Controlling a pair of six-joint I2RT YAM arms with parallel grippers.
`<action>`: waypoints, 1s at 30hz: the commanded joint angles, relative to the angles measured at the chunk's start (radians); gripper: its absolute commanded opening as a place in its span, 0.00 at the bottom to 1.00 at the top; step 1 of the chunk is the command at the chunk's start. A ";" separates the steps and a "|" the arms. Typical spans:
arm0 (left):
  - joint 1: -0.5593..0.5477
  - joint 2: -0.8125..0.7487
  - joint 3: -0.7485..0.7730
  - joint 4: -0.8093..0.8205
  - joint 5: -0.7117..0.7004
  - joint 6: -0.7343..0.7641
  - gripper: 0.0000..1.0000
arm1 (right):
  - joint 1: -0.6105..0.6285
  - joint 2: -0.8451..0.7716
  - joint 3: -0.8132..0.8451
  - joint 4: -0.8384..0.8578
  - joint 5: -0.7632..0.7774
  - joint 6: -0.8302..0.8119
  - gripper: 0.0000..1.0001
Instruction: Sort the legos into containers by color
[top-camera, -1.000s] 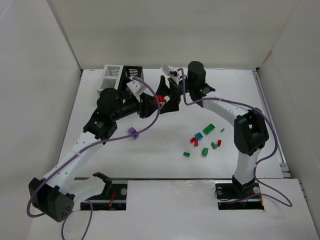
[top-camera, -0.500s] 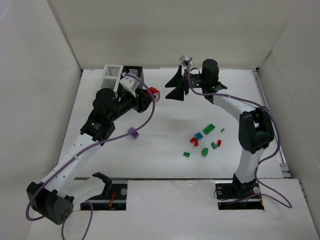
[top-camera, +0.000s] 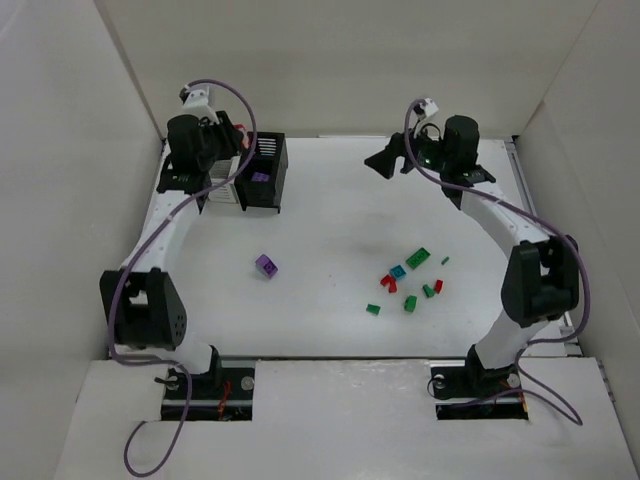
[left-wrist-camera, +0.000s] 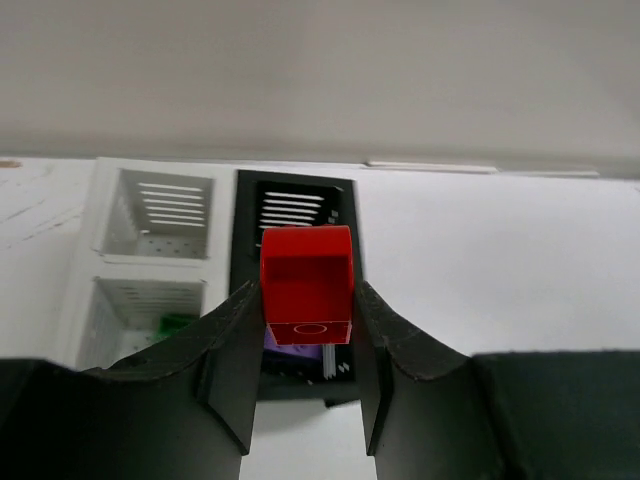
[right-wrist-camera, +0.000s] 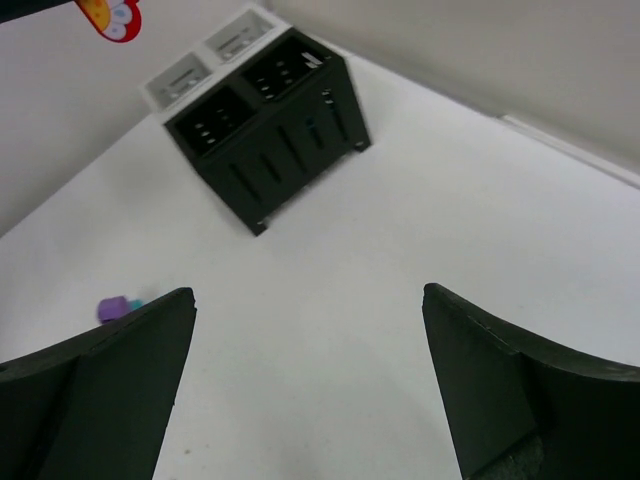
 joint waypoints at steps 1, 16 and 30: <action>0.057 0.112 0.120 0.073 -0.023 -0.063 0.00 | 0.017 -0.108 -0.011 -0.077 0.243 -0.100 1.00; 0.123 0.637 0.623 -0.042 -0.171 -0.150 0.00 | 0.026 -0.185 -0.042 -0.220 0.429 -0.188 1.00; 0.123 0.620 0.616 -0.120 -0.198 -0.130 0.63 | 0.026 -0.174 -0.021 -0.275 0.418 -0.206 1.00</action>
